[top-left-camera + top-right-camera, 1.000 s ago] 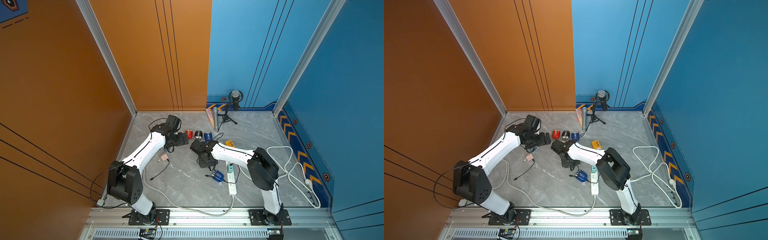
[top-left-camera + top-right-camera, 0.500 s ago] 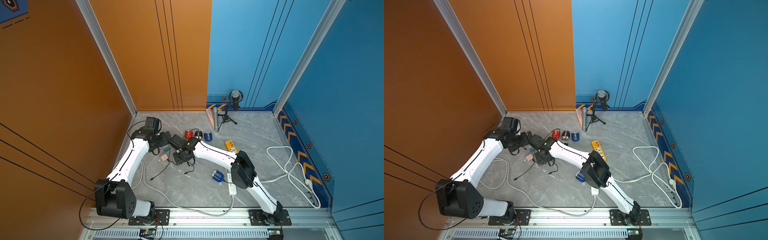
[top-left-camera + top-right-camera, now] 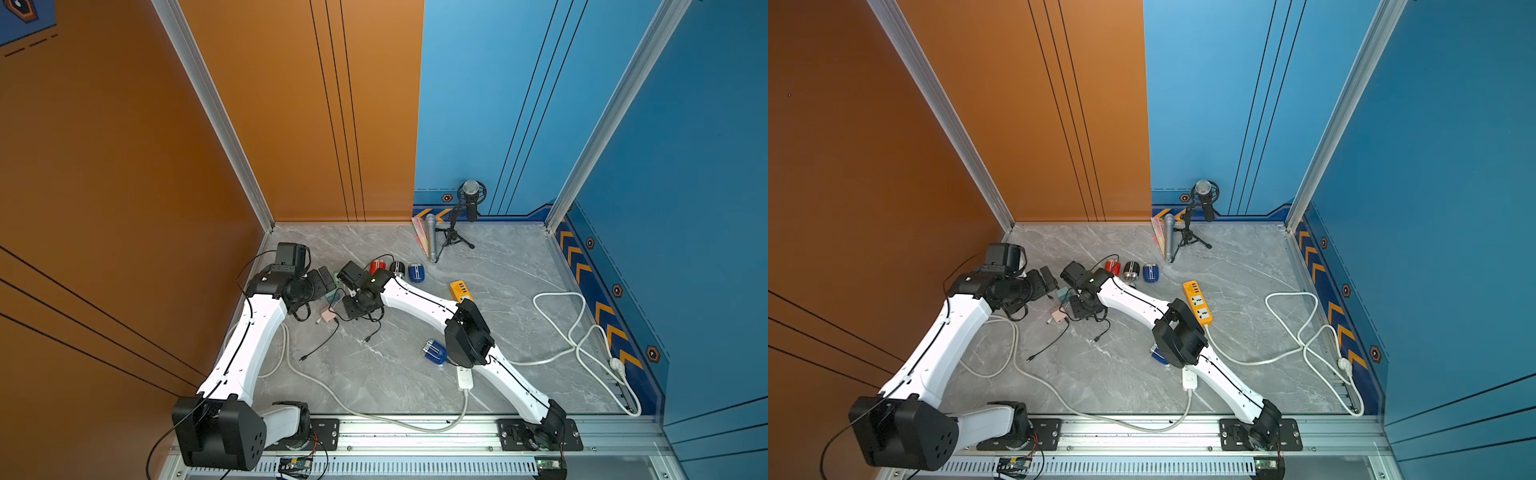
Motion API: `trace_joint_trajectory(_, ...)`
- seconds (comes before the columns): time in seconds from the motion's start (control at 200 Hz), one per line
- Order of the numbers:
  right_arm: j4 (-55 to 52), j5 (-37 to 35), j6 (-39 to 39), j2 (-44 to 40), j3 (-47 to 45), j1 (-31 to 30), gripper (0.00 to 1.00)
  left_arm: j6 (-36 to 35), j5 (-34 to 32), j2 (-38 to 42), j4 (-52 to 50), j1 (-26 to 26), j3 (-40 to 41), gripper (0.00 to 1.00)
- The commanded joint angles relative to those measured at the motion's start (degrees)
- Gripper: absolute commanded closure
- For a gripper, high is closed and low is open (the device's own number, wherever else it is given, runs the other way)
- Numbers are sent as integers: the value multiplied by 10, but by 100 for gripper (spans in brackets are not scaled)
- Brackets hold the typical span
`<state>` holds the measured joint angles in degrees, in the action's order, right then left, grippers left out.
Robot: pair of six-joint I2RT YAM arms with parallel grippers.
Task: Unplug the electric shaver
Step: Place the plug at the center of the board.
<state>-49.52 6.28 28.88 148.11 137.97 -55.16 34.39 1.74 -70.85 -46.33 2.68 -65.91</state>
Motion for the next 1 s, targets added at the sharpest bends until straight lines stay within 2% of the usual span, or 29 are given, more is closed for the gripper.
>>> trace_joint_trajectory(0.0,-23,14,-2,30,16,-10,83,11,0,11,-5,-5,6,1)
trace_joint_trajectory(0.18,-21,27,-2,43,25,-12,79,17,3,20,-5,-4,16,1)
trace_joint_trajectory(0.295,-21,29,-2,41,28,-11,71,20,5,26,-5,-3,22,1)
trace_joint_trajectory(0.425,-21,36,-13,32,28,-9,54,22,8,33,-4,-3,26,1)
trace_joint_trajectory(0.565,-21,50,-16,20,28,-3,46,23,11,41,-5,-2,28,2)
trace_joint_trajectory(0.771,-20,57,-19,-9,27,6,40,29,9,53,-5,11,28,3)
trace_joint_trajectory(0.896,-21,38,-32,-47,6,22,38,28,-5,57,-5,41,13,5)
trace_joint_trajectory(0.996,-20,50,-36,-81,-21,42,36,34,-16,55,-5,64,1,5)
